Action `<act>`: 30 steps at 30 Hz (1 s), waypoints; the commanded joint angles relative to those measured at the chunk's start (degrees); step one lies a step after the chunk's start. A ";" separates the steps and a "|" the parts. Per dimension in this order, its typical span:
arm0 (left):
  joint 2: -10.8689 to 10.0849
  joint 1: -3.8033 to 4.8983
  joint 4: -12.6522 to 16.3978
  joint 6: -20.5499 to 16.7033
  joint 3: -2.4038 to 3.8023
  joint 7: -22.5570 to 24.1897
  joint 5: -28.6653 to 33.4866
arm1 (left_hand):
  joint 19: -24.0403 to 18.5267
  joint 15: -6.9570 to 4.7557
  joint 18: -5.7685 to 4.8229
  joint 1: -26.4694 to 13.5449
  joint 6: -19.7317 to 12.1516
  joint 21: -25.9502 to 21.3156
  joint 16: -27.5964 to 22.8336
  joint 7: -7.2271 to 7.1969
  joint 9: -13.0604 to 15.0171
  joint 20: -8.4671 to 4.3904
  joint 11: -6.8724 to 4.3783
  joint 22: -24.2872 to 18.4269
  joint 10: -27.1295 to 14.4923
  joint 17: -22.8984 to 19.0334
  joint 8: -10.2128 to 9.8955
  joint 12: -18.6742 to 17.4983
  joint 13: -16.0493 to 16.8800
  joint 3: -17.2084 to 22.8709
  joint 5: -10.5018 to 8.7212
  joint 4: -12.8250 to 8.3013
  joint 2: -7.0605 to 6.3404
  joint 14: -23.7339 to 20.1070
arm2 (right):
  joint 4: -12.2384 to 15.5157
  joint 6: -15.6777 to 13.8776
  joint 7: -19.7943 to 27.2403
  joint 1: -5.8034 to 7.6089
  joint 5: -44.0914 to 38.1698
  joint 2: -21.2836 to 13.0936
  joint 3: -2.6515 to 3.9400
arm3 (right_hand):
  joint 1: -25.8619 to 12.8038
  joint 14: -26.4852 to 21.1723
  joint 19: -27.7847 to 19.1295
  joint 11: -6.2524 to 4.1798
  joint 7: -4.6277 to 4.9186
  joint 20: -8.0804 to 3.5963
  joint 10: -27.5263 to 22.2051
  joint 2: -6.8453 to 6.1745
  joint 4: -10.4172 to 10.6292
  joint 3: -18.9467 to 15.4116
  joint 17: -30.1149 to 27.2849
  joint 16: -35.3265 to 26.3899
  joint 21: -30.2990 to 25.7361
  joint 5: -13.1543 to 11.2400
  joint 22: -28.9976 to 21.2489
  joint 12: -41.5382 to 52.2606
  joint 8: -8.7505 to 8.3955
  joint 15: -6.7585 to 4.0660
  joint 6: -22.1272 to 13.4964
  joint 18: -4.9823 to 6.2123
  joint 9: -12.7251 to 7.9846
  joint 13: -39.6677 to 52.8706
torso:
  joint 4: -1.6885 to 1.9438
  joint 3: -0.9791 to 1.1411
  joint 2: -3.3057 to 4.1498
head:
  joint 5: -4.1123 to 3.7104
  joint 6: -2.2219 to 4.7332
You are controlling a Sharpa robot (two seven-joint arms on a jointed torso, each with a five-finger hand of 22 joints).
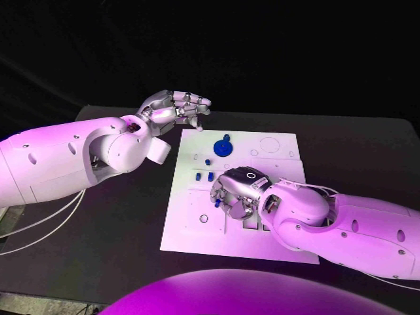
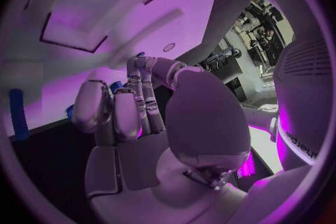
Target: Assemble the parts on the task board
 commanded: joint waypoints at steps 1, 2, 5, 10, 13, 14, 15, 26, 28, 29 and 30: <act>0.03 0.04 0.15 0.97 0.04 0.30 -0.04 | -0.02 0.11 0.73 0.21 -0.41 -0.38 -0.17 0.02 0.05 0.32 0.16 -0.05 -0.37 -0.04 0.33 -0.09 -0.06 -0.32 -0.20 0.13 0.18 -0.26 | 0.11 3.24 0.31 -0.32 0.04 -0.22 -0.32 | -1.27 1.97 -0.39 -0.45 0.28 0.03 0.48 -0.36 -0.11 -0.89 -0.05 0.35 -0.38 -0.20 0.00 -0.02 0.45 -0.21 0.14 -0.55 0.20 0.17 | 0.01 0.01 -0.02 | 0.01 0.01; 0.02 0.04 0.15 0.97 0.04 0.30 -0.04 | -0.02 0.11 0.73 0.21 -0.41 -0.38 -0.17 0.02 0.05 0.32 0.16 -0.05 -0.37 -0.04 0.33 -0.09 -0.06 -0.32 -0.20 0.13 0.18 -0.26 | 0.13 3.24 0.32 -0.32 0.11 -0.29 -0.32 | -1.36 1.97 -0.40 -0.44 0.28 0.04 0.44 -0.40 -0.09 -1.12 -0.05 0.39 -0.40 -0.22 0.00 -0.04 0.49 -0.20 0.09 -0.55 0.27 0.19 | 0.01 0.01 -0.01 | 0.00 0.01; 0.01 0.04 0.14 0.96 0.04 0.30 -0.04 | 0.01 0.12 0.73 0.24 -0.48 -0.42 -0.16 0.03 0.08 0.34 0.17 -0.08 -0.45 -0.03 0.42 -0.04 -0.05 -0.37 -0.20 0.11 0.21 -0.28 | 0.17 3.17 0.36 -0.32 0.34 -0.44 -0.33 | -1.50 1.95 -0.41 -0.43 0.27 0.06 0.37 -0.43 -0.03 -1.51 -0.15 0.39 -0.42 -0.23 0.01 -0.07 0.57 -0.19 0.02 -0.55 0.38 0.21 | -0.01 0.00 0.00 | 0.02 0.01; -0.01 0.04 0.13 0.97 0.04 0.29 -0.03 | 0.01 0.12 0.73 0.24 -0.48 -0.42 -0.16 0.03 0.08 0.34 0.17 -0.08 -0.45 -0.03 0.42 -0.04 -0.05 -0.37 -0.20 0.11 0.21 -0.28 | 0.14 2.51 0.40 -0.32 0.86 -0.58 -0.34 | -1.99 1.86 -0.63 -0.29 0.43 0.20 -0.11 -0.58 0.28 -3.11 -0.49 0.46 -0.88 -0.21 -0.31 -0.23 0.37 -0.05 -1.13 -0.47 0.57 0.30 | -0.01 0.04 0.01 | 0.02 0.01; -0.02 0.04 0.12 1.00 0.04 0.27 -0.03 | 0.01 0.12 0.73 0.24 -0.48 -0.42 -0.16 0.03 0.08 0.34 0.17 -0.08 -0.45 -0.03 0.42 -0.04 -0.05 -0.37 -0.20 0.11 0.21 -0.28 | 0.05 2.04 0.25 -0.32 1.07 -0.60 -0.35 | -2.26 1.75 -0.79 0.00 0.82 0.38 -0.67 -0.92 0.54 -4.06 -0.84 0.47 -1.29 -0.13 -0.60 -0.33 -0.67 0.17 -3.08 -0.41 0.23 0.30 | 0.01 0.02 0.01 | -0.03 0.01; -0.03 0.04 0.12 1.01 0.04 0.26 -0.03 | 0.01 0.12 0.73 0.24 -0.48 -0.42 -0.16 0.03 0.08 0.34 0.17 -0.08 -0.45 -0.03 0.42 -0.04 -0.05 -0.37 -0.20 0.11 0.21 -0.28 | 0.03 1.92 0.21 -0.32 1.11 -0.61 -0.35 | -2.30 1.71 -0.87 0.06 0.87 0.43 -0.86 -1.02 0.59 -4.16 -1.00 0.40 -1.44 -0.11 -0.73 -0.39 -1.02 0.23 -3.64 -0.38 0.09 0.28 | 0.00 0.02 0.01 | -0.04 0.01; -0.03 0.04 0.12 1.02 0.04 0.25 -0.03 | 0.01 0.12 0.73 0.24 -0.48 -0.42 -0.16 0.03 0.08 0.34 0.17 -0.08 -0.45 -0.03 0.42 -0.04 -0.05 -0.37 -0.20 0.11 0.21 -0.28 | 0.01 1.76 0.13 -0.32 1.17 -0.61 -0.35 | -2.37 1.66 -0.99 0.11 0.88 0.47 -1.03 -1.12 0.65 -4.26 -1.15 0.34 -1.67 -0.10 -0.94 -0.44 -1.33 0.27 -4.13 -0.33 -0.03 0.26 | 0.00 0.02 0.01 | -0.03 0.01; -0.05 0.04 0.07 1.18 0.04 0.15 -0.03 | 0.01 0.12 0.73 0.24 -0.48 -0.42 -0.16 0.03 0.08 0.34 0.17 -0.08 -0.45 -0.03 0.42 -0.04 -0.05 -0.37 -0.20 0.11 0.21 -0.28 | 0.80 -0.82 -0.71 -0.30 1.50 -1.82 -0.35 | -1.77 1.40 -0.97 -0.27 0.56 0.36 -2.45 -3.16 1.41 -5.75 -2.14 0.53 -2.65 0.00 -1.48 -0.14 -7.20 0.02 -13.90 -0.19 -2.79 0.14 | 0.02 0.02 -0.01 | -0.17 0.01; -0.06 0.04 0.06 1.20 0.04 0.14 -0.03 | 0.01 0.12 0.73 0.24 -0.48 -0.42 -0.16 0.03 0.08 0.34 0.17 -0.08 -0.45 -0.03 0.42 -0.04 -0.05 -0.37 -0.20 0.11 0.21 -0.28 | 1.19 -1.21 -0.79 -0.25 1.51 -2.32 -0.34 | -1.75 1.40 -0.95 -0.28 0.56 0.36 -2.45 -3.17 1.41 -5.76 -2.13 0.54 -2.63 0.00 -1.46 -0.13 -7.22 0.01 -13.94 -0.20 -2.80 0.14 | 0.01 0.02 -0.03 | -0.21 0.01; -0.07 0.04 0.04 1.22 0.04 0.13 -0.03 | 0.01 0.12 0.73 0.24 -0.48 -0.42 -0.16 0.03 0.08 0.34 0.17 -0.08 -0.45 -0.03 0.42 -0.04 -0.05 -0.37 -0.20 0.11 0.21 -0.28 | 1.61 -1.51 -0.85 -0.18 1.52 -2.84 -0.34 | -1.68 1.40 -0.90 -0.29 0.55 0.34 -2.43 -3.20 1.40 -5.81 -2.11 0.57 -2.57 0.01 -1.38 -0.10 -7.28 0.00 -14.09 -0.22 -2.84 0.15 | -0.01 0.01 -0.02 | -0.22 0.01; -0.09 0.04 0.03 1.25 0.04 0.11 -0.03 | 0.02 0.15 0.73 0.25 -0.57 -0.49 -0.16 0.05 0.11 0.36 0.19 -0.13 -0.55 -0.03 0.56 0.06 -0.04 -0.45 -0.20 0.12 0.25 -0.34 | 2.29 -1.87 -0.92 -0.01 1.69 -3.65 -0.32 | -1.66 1.42 -0.83 -0.30 0.54 0.34 -2.41 -3.22 1.39 -5.83 -2.04 0.62 -2.47 0.01 -1.28 -0.09 -7.29 0.00 -14.11 -0.25 -2.85 0.15 | -0.03 0.02 -0.05 | -0.18 0.01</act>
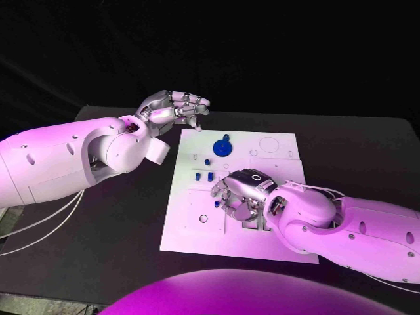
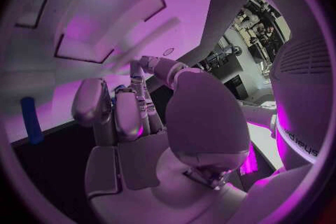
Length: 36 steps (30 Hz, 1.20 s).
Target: Assemble the parts on the task board
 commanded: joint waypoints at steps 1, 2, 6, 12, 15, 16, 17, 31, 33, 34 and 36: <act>0.01 0.04 0.09 1.07 0.03 0.21 -0.03 | 0.02 0.15 0.73 0.25 -0.46 -0.26 -0.16 -0.07 0.11 0.36 -0.01 -0.08 -0.35 -0.03 0.33 0.06 -0.04 -0.35 -0.20 0.02 0.25 -0.34 | 1.09 -1.32 -1.08 0.24 0.26 -1.23 -0.04 | 0.13 1.47 0.26 0.03 -0.02 -0.29 -0.20 -0.42 0.03 -0.41 0.19 0.36 -0.08 -0.23 0.21 0.24 -0.28 0.01 -0.41 -0.29 -0.06 0.14 | -0.05 0.00 -0.04 | 0.01 0.01; 0.00 0.04 0.08 1.08 0.03 0.21 -0.03 | 0.02 0.15 0.73 0.25 -0.46 -0.26 -0.16 -0.07 0.11 0.36 -0.01 -0.08 -0.35 -0.03 0.33 0.06 -0.04 -0.35 -0.20 0.02 0.25 -0.34 | 1.57 -1.52 -1.08 0.42 0.45 -1.78 -0.04 | 0.22 1.48 0.31 0.00 0.06 -0.32 -0.02 -0.43 0.05 -0.50 0.22 0.42 -0.05 -0.23 0.26 0.38 -0.17 -0.03 -0.24 -0.30 -0.05 0.19 | -0.06 0.00 -0.04 | 0.04 0.01; -0.07 0.04 0.02 1.13 0.03 0.20 -0.03 | 0.02 0.15 0.73 0.25 -0.46 -0.26 -0.16 -0.07 0.11 0.36 -0.01 -0.08 -0.35 -0.03 0.33 0.06 -0.04 -0.35 -0.20 0.02 0.25 -0.34 | 4.33 -2.70 -0.82 1.73 2.62 -5.06 0.15 | 0.45 1.45 0.47 -0.15 0.29 -0.44 0.85 -0.47 0.37 -0.94 -0.08 0.46 0.01 -0.23 0.42 1.01 0.84 -0.16 1.66 -0.34 0.23 0.42 | -0.06 -0.03 -0.02 | -0.29 0.01; 0.02 0.03 -0.26 1.21 0.01 0.24 -0.02 | 0.02 0.16 0.73 0.26 -0.49 -0.30 -0.16 -0.07 0.13 0.37 -0.01 -0.10 -0.39 -0.03 0.40 0.10 -0.03 -0.39 -0.20 0.02 0.27 -0.38 | 7.42 -1.91 -0.30 5.47 10.59 -10.77 0.71 | -0.01 1.44 0.53 0.86 1.17 0.08 1.22 -1.27 1.13 -2.02 -0.18 0.81 -0.09 -0.37 0.51 1.43 2.86 0.59 5.87 -0.44 0.74 0.58 | -0.07 -0.08 -0.10 | -0.96 0.01; 0.08 0.03 -0.37 1.26 -0.02 0.27 -0.01 | 0.01 0.16 0.73 0.26 -0.49 -0.30 -0.16 -0.08 0.13 0.38 -0.01 -0.11 -0.39 -0.03 0.41 0.11 -0.03 -0.39 -0.20 0.02 0.27 -0.38 | 7.89 -0.70 -0.16 7.49 13.17 -13.55 0.89 | -0.93 1.30 0.25 1.47 1.69 0.51 -0.28 -2.16 1.57 -3.33 -0.61 0.72 -0.60 -0.42 0.11 0.70 3.16 1.12 6.72 -0.37 0.71 0.23 | -0.08 -0.13 -0.12 | -1.27 0.01; 0.10 0.03 -0.41 1.28 -0.04 0.29 -0.01 | 0.01 0.16 0.73 0.26 -0.49 -0.30 -0.16 -0.08 0.13 0.38 -0.01 -0.11 -0.39 -0.03 0.41 0.11 -0.03 -0.39 -0.20 0.02 0.27 -0.38 | 7.89 -0.26 -0.06 8.13 13.72 -14.43 0.94 | -1.49 1.21 0.02 1.88 1.87 0.79 -1.60 -2.36 1.50 -4.51 -0.84 0.66 -0.99 -0.45 -0.21 0.07 3.05 1.42 6.66 -0.30 0.59 -0.11 | -0.07 -0.15 -0.13 | -1.35 0.01; 0.11 0.03 -0.44 1.30 -0.05 0.29 -0.01 | 0.01 0.16 0.73 0.26 -0.49 -0.30 -0.16 -0.08 0.13 0.38 -0.01 -0.11 -0.39 -0.03 0.41 0.11 -0.03 -0.39 -0.20 0.02 0.27 -0.38 | 7.82 0.21 0.02 8.69 14.00 -15.20 0.98 | -1.62 1.15 -0.12 1.99 1.97 0.91 -2.06 -2.36 1.40 -5.06 -0.97 0.64 -1.22 -0.43 -0.40 -0.12 3.00 1.56 6.63 -0.24 0.51 -0.25 | -0.05 -0.13 -0.13 | -1.43 0.01; 0.19 0.02 -0.55 1.74 -0.21 0.29 -0.01 | -0.02 0.17 0.72 0.27 -0.48 -0.35 -0.18 -0.08 0.16 0.39 -0.02 -0.13 -0.39 -0.04 0.49 0.17 -0.02 -0.42 -0.19 0.02 0.29 -0.45 | 4.30 5.05 0.09 10.38 8.40 -17.27 1.05 | 11.59 -0.47 -3.11 3.00 2.04 2.02 -15.04 1.86 13.27 -37.83 -4.83 0.80 -8.02 0.47 -5.53 5.27 1.31 2.61 4.62 1.01 -3.06 -1.81 | 0.00 -0.01 0.03 | -1.72 0.01; 0.18 0.02 -0.54 1.76 -0.22 0.29 -0.01 | -0.02 0.17 0.72 0.27 -0.48 -0.35 -0.18 -0.08 0.16 0.39 -0.02 -0.13 -0.39 -0.04 0.49 0.17 -0.02 -0.42 -0.19 0.02 0.29 -0.45 | 3.55 5.23 0.01 9.94 7.54 -16.52 1.01 | 14.14 -0.42 -2.85 2.95 1.88 1.86 -15.70 1.69 16.76 -38.84 -4.96 1.05 -8.00 0.46 -5.34 6.57 1.24 2.62 4.18 1.04 -3.40 -1.81 | -0.02 -0.02 0.02 | -1.65 0.01; 0.19 0.02 -0.53 1.77 -0.23 0.29 -0.01 | -0.02 0.17 0.72 0.27 -0.48 -0.35 -0.18 -0.08 0.16 0.39 -0.02 -0.13 -0.39 -0.04 0.49 0.17 -0.02 -0.42 -0.19 0.02 0.29 -0.45 | 3.24 5.22 -0.03 9.72 7.23 -16.16 1.00 | 14.74 -0.36 -2.70 2.89 1.87 1.82 -15.59 1.81 17.24 -38.76 -4.89 1.15 -7.83 0.44 -5.15 6.93 1.24 2.58 4.13 1.01 -3.46 -1.78 | -0.01 -0.02 0.03 | -1.63 0.01; 0.18 0.02 -0.52 1.80 -0.23 0.28 -0.01 | -0.02 0.17 0.72 0.27 -0.48 -0.35 -0.18 -0.08 0.16 0.39 -0.02 -0.13 -0.39 -0.04 0.49 0.17 -0.02 -0.42 -0.19 0.02 0.29 -0.45 | 2.60 5.24 -0.10 9.33 6.83 -15.40 0.98 | 15.49 -0.17 -2.39 2.80 1.86 1.75 -15.30 2.13 17.62 -38.43 -4.56 1.41 -7.45 0.42 -4.78 7.44 1.28 2.50 4.13 0.92 -3.52 -1.75 | 0.03 -0.01 0.05 | -1.64 0.01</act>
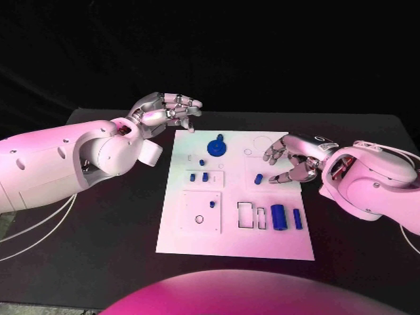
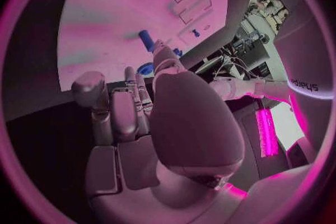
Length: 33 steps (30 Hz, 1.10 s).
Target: Assemble the parts on the task board
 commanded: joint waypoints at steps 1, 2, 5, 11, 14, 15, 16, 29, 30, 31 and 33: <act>0.08 0.03 0.13 1.12 0.02 0.35 -0.01 | -0.02 -0.03 0.73 0.27 -0.39 -0.35 -0.18 -0.17 0.05 0.39 -0.01 -0.04 -0.39 -0.04 0.25 0.17 -0.02 -0.36 -0.19 -0.05 0.29 -0.25 | -0.92 2.36 0.13 -0.60 -3.08 1.10 -0.04 | 1.30 0.08 0.34 -0.17 0.00 -0.32 0.22 0.46 0.55 0.34 0.35 0.56 0.50 0.21 0.47 0.63 -0.09 -0.17 -0.31 0.90 -0.11 0.04 | 0.06 0.01 0.05 | 0.07 0.01; 0.08 0.03 0.13 1.13 0.02 0.35 -0.01 | -0.02 -0.03 0.73 0.27 -0.39 -0.35 -0.18 -0.17 0.05 0.39 -0.01 -0.04 -0.39 -0.04 0.25 0.17 -0.02 -0.36 -0.19 -0.05 0.29 -0.25 | -1.24 2.45 0.12 -0.77 -3.18 1.52 -0.06 | 1.65 0.22 0.58 -0.24 -0.04 -0.38 0.49 0.68 0.60 0.61 0.61 0.74 0.82 0.19 0.77 0.92 -0.03 -0.23 -0.23 0.83 -0.13 0.07 | 0.05 0.02 0.04 | 0.08 0.01; 0.07 0.03 0.14 1.14 0.02 0.35 -0.01 | -0.02 -0.03 0.73 0.27 -0.39 -0.35 -0.18 -0.17 0.05 0.39 -0.01 -0.04 -0.39 -0.04 0.25 0.17 -0.02 -0.36 -0.19 -0.05 0.29 -0.25 | -2.22 2.67 0.19 -1.54 -3.44 2.95 -0.14 | 2.95 0.48 1.51 -0.60 -0.27 -0.63 2.39 1.93 0.64 2.53 0.65 0.91 1.99 0.16 1.88 2.31 0.19 -0.55 0.22 0.56 -0.30 0.07 | 0.01 0.00 0.02 | 0.06 0.01; 0.06 0.03 0.22 1.20 0.02 0.34 -0.01 | -0.02 -0.03 0.73 0.27 -0.39 -0.35 -0.18 -0.17 0.05 0.39 -0.01 -0.04 -0.39 -0.04 0.25 0.17 -0.02 -0.36 -0.19 -0.05 0.29 -0.25 | -3.54 3.15 0.68 -2.72 -3.60 4.82 -0.20 | 3.80 0.68 2.59 -0.96 -0.55 -0.88 5.34 2.95 0.85 9.46 0.62 1.10 3.55 0.37 3.52 1.99 0.75 -0.80 2.86 0.21 -0.99 -0.43 | 0.01 0.00 0.04 | 0.09 0.01; 0.04 0.03 0.24 1.20 0.02 0.33 -0.01 | -0.03 -0.03 0.73 0.27 -0.40 -0.37 -0.18 -0.18 0.06 0.39 -0.01 -0.05 -0.40 -0.04 0.28 0.19 -0.02 -0.37 -0.19 -0.04 0.30 -0.27 | -3.83 3.32 0.83 -2.99 -3.62 5.26 -0.21 | 3.57 0.79 2.83 -1.14 -0.64 -0.95 6.22 2.65 0.83 11.95 0.90 1.33 4.00 0.38 4.01 1.47 0.80 -0.91 3.60 0.12 -1.23 -0.43 | 0.01 0.00 0.01 | 0.12 0.01; 0.03 0.03 0.24 1.19 0.02 0.32 -0.01 | -0.05 -0.02 0.73 0.26 -0.40 -0.41 -0.19 -0.18 0.08 0.40 -0.01 -0.07 -0.40 -0.04 0.34 0.24 -0.01 -0.40 -0.19 -0.03 0.31 -0.32 | -3.93 3.38 0.88 -3.08 -3.63 5.41 -0.21 | 3.25 0.84 2.93 -1.23 -0.70 -0.99 6.78 2.31 0.82 13.50 1.04 1.47 4.19 0.36 4.23 1.12 0.81 -0.97 4.00 0.08 -1.38 -0.42 | 0.01 0.00 0.00 | 0.08 0.01; 0.02 0.03 0.24 1.18 0.02 0.32 -0.01 | -0.05 -0.02 0.73 0.26 -0.40 -0.41 -0.19 -0.18 0.08 0.40 -0.01 -0.07 -0.40 -0.04 0.34 0.24 -0.01 -0.40 -0.19 -0.03 0.31 -0.32 | -4.00 3.43 0.93 -3.15 -3.64 5.54 -0.22 | 2.91 0.87 3.06 -1.35 -0.80 -1.06 7.55 1.98 0.78 15.60 1.11 1.58 4.44 0.35 4.52 0.75 0.89 -1.10 4.57 0.03 -1.51 -0.40 | -0.01 -0.01 0.00 | 0.06 0.01; -0.05 0.04 0.27 1.22 0.02 0.26 -0.01 | -0.05 -0.02 0.73 0.26 -0.40 -0.41 -0.19 -0.18 0.08 0.40 -0.01 -0.07 -0.40 -0.04 0.34 0.24 -0.01 -0.40 -0.19 -0.03 0.31 -0.32 | -4.51 3.96 0.88 -3.59 -3.73 6.26 -0.27 | -0.16 0.94 3.39 -1.61 -1.03 -1.33 10.40 -1.28 0.21 25.54 1.42 2.13 5.15 0.03 5.62 -1.35 1.33 -1.46 6.30 -0.14 -1.74 -0.28 | -0.01 0.01 0.01 | -0.01 0.01; -0.06 0.04 0.28 1.21 0.02 0.25 -0.01 | -0.05 -0.02 0.73 0.26 -0.40 -0.41 -0.19 -0.18 0.08 0.40 -0.01 -0.07 -0.40 -0.04 0.34 0.24 -0.01 -0.40 -0.19 -0.03 0.31 -0.32 | -4.53 3.92 0.86 -3.62 -3.74 6.32 -0.28 | -0.16 0.94 3.39 -1.61 -1.03 -1.33 10.40 -1.28 0.21 25.54 1.42 2.13 5.15 0.03 5.62 -1.35 1.33 -1.46 6.30 -0.14 -1.74 -0.28 | -0.02 0.01 0.00 | 0.04 0.01; -0.07 0.04 0.29 1.21 0.02 0.23 -0.01 | -0.05 -0.02 0.73 0.26 -0.40 -0.41 -0.19 -0.18 0.08 0.40 -0.01 -0.07 -0.40 -0.04 0.34 0.24 -0.01 -0.40 -0.19 -0.03 0.31 -0.32 | -4.54 3.88 0.82 -3.66 -3.75 6.37 -0.28 | -0.32 0.93 3.37 -1.60 -1.02 -1.33 10.44 -1.37 0.21 25.74 1.40 2.13 5.10 0.01 5.59 -1.41 1.35 -1.46 6.31 -0.13 -1.73 -0.28 | -0.02 0.01 0.01 | 0.07 0.01; -0.08 0.04 0.30 1.20 0.02 0.20 -0.01 | -0.05 -0.02 0.73 0.26 -0.40 -0.41 -0.19 -0.18 0.08 0.40 -0.01 -0.07 -0.40 -0.04 0.34 0.24 -0.01 -0.40 -0.19 -0.03 0.31 -0.32 | -4.57 3.78 0.73 -3.71 -3.76 6.44 -0.29 | -0.66 0.93 3.36 -1.60 -1.00 -1.34 10.59 -1.46 0.24 26.08 1.41 2.16 5.09 -0.02 5.61 -1.47 1.41 -1.47 6.40 -0.12 -1.70 -0.26 | -0.02 0.01 0.01 | 0.07 0.01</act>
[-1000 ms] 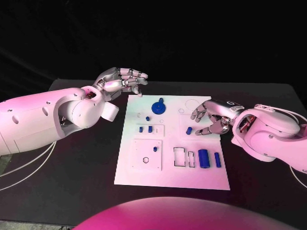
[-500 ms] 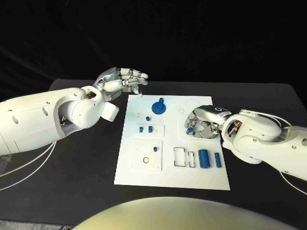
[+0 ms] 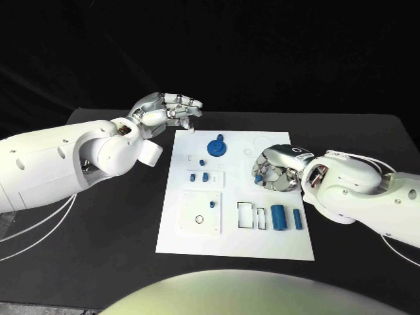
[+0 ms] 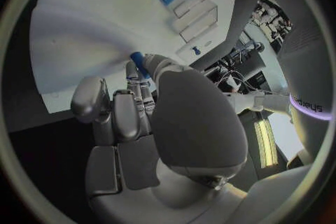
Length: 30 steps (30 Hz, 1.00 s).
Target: Assemble the parts on the task board
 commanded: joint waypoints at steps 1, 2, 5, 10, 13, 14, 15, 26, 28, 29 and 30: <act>0.02 0.02 0.19 0.92 0.03 0.25 -0.01 | -0.05 -0.02 0.72 0.26 -0.40 -0.18 -0.19 -0.18 0.10 0.40 -0.02 -0.08 -0.40 -0.04 0.34 0.24 -0.01 -0.40 -0.19 -0.03 0.31 -0.32 | 0.17 1.52 0.42 -0.38 -0.58 0.32 -0.20 | -0.73 0.72 0.50 -0.01 0.05 0.09 0.62 -0.44 0.08 0.63 0.08 0.30 0.13 -0.04 0.14 -0.44 0.35 -0.42 0.47 -0.15 0.04 0.07 | 0.01 0.02 0.02 | -0.01 0.01; 0.01 0.02 0.19 0.92 0.03 0.24 -0.01 | -0.05 -0.02 0.72 0.26 -0.40 -0.18 -0.19 -0.18 0.10 0.40 -0.02 -0.08 -0.40 -0.04 0.34 0.24 -0.01 -0.40 -0.19 -0.03 0.31 -0.32 | 0.17 1.45 0.41 -0.40 -0.58 0.34 -0.20 | -0.96 0.71 0.51 -0.06 -0.01 0.07 0.78 -0.41 0.06 0.93 0.06 0.31 0.14 -0.05 0.17 -0.46 0.50 -0.45 0.67 -0.15 0.11 0.10 | 0.01 0.02 0.01 | -0.03 0.01; 0.00 0.02 0.19 0.92 0.03 0.22 -0.01 | -0.05 -0.02 0.72 0.26 -0.40 -0.18 -0.19 -0.18 0.10 0.40 -0.02 -0.08 -0.40 -0.04 0.34 0.24 -0.01 -0.40 -0.19 -0.03 0.31 -0.32 | 0.19 1.09 0.39 -0.43 -0.63 0.34 -0.20 | -1.20 0.71 0.55 -0.26 -0.29 -0.02 1.27 0.05 -0.21 1.98 0.11 0.38 0.18 -0.04 0.27 -0.47 1.05 -0.64 1.39 -0.15 0.37 0.16 | 0.00 0.00 -0.01 | -0.01 0.01; 0.01 0.02 0.18 0.95 0.03 0.20 -0.01 | -0.05 -0.02 0.72 0.26 -0.40 -0.18 -0.19 -0.18 0.10 0.40 -0.02 -0.08 -0.40 -0.04 0.34 0.24 -0.01 -0.40 -0.19 -0.03 0.31 -0.32 | 0.21 0.07 0.28 -0.46 -0.80 0.22 -0.21 | -1.27 0.75 0.97 -0.83 -0.88 -0.49 2.82 1.93 -1.69 6.32 0.35 0.59 0.91 0.06 1.10 -0.36 2.70 -1.24 2.56 -0.31 1.36 0.30 | -0.01 0.00 -0.03 | -0.03 0.01; 0.04 0.02 0.17 0.97 0.03 0.20 -0.01 | -0.08 -0.02 0.73 0.27 -0.46 -0.26 -0.19 -0.18 0.13 0.42 -0.02 -0.13 -0.44 -0.04 0.48 0.35 0.01 -0.46 -0.18 -0.02 0.36 -0.40 | 0.22 -0.81 0.16 -0.47 -0.84 0.13 -0.21 | -1.96 0.79 1.20 -1.06 -1.09 -0.75 3.79 2.58 -2.47 9.56 0.49 0.73 1.34 0.14 1.59 -0.28 3.60 -1.49 2.50 -0.40 2.09 0.39 | -0.01 0.00 -0.04 | -0.05 0.01; 0.05 0.02 0.16 0.98 0.03 0.19 -0.01 | -0.08 -0.02 0.73 0.27 -0.46 -0.26 -0.19 -0.18 0.13 0.42 -0.02 -0.13 -0.44 -0.04 0.48 0.35 0.01 -0.46 -0.18 -0.02 0.36 -0.40 | 0.22 -1.01 0.15 -0.47 -0.85 0.11 -0.21 | -2.20 0.81 1.22 -1.14 -1.14 -0.82 4.06 2.67 -2.70 10.49 0.53 0.77 1.38 0.15 1.66 -0.25 3.86 -1.53 2.48 -0.41 2.30 0.42 | -0.01 0.00 -0.03 | -0.05 0.01; 0.06 0.02 0.15 0.98 0.03 0.19 -0.01 | -0.08 -0.02 0.73 0.27 -0.46 -0.26 -0.19 -0.18 0.13 0.42 -0.02 -0.13 -0.44 -0.04 0.48 0.35 0.01 -0.46 -0.18 -0.02 0.36 -0.40 | 0.24 -1.33 0.13 -0.47 -0.85 0.07 -0.21 | -2.60 0.84 1.27 -1.21 -1.20 -0.89 4.35 2.69 -2.96 11.62 0.60 0.82 1.50 0.15 1.80 -0.24 4.18 -1.58 2.44 -0.44 2.57 0.45 | 0.00 0.01 -0.03 | -0.05 0.01; 0.13 0.02 0.04 1.01 0.03 0.12 -0.01 | -0.08 -0.02 0.73 0.27 -0.46 -0.26 -0.19 -0.18 0.13 0.42 -0.02 -0.13 -0.44 -0.04 0.48 0.35 0.01 -0.46 -0.18 -0.02 0.36 -0.40 | 0.71 -4.95 0.33 -0.40 -0.23 -0.85 -0.17 | -6.08 0.86 1.43 -1.45 -1.35 -1.10 5.44 1.55 -5.33 16.09 0.59 0.94 1.84 -0.16 2.43 -0.49 6.36 -1.73 1.75 -0.51 4.53 0.61 | 0.01 0.01 0.00 | -0.13 0.01; 0.14 0.02 0.00 1.03 0.03 0.11 -0.01 | -0.08 -0.02 0.73 0.27 -0.46 -0.26 -0.19 -0.18 0.13 0.42 -0.02 -0.13 -0.44 -0.04 0.48 0.35 0.01 -0.46 -0.18 -0.02 0.36 -0.40 | 0.94 -5.42 0.43 -0.28 0.12 -1.11 -0.15 | -6.59 0.86 1.42 -1.47 -1.38 -1.12 5.56 1.40 -5.66 16.36 0.57 0.95 1.84 -0.21 2.48 -0.52 6.67 -1.75 1.63 -0.51 4.82 0.64 | 0.02 0.02 0.00 | -0.14 0.01; 0.16 0.02 -0.03 1.03 0.03 0.11 -0.01 | -0.08 -0.02 0.73 0.27 -0.46 -0.26 -0.19 -0.18 0.13 0.42 -0.02 -0.13 -0.44 -0.04 0.48 0.35 0.01 -0.46 -0.18 -0.02 0.36 -0.40 | 1.12 -5.69 0.51 -0.17 0.37 -1.29 -0.12 | -6.75 0.87 1.43 -1.47 -1.38 -1.13 5.59 1.36 -5.72 16.39 0.60 0.97 1.85 -0.23 2.51 -0.53 6.76 -1.75 1.61 -0.52 4.90 0.64 | 0.01 0.02 -0.02 | -0.13 0.01; 0.17 0.02 -0.06 1.03 0.03 0.11 -0.01 | -0.08 -0.02 0.73 0.27 -0.46 -0.26 -0.19 -0.18 0.13 0.42 -0.02 -0.13 -0.44 -0.04 0.48 0.35 0.01 -0.46 -0.18 -0.02 0.36 -0.40 | 1.26 -5.85 0.55 -0.10 0.50 -1.40 -0.10 | -6.86 0.86 1.41 -1.47 -1.38 -1.13 5.61 1.33 -5.76 16.41 0.55 0.95 1.82 -0.24 2.49 -0.54 6.82 -1.75 1.59 -0.51 4.95 0.65 | 0.01 0.02 -0.03 | -0.12 0.01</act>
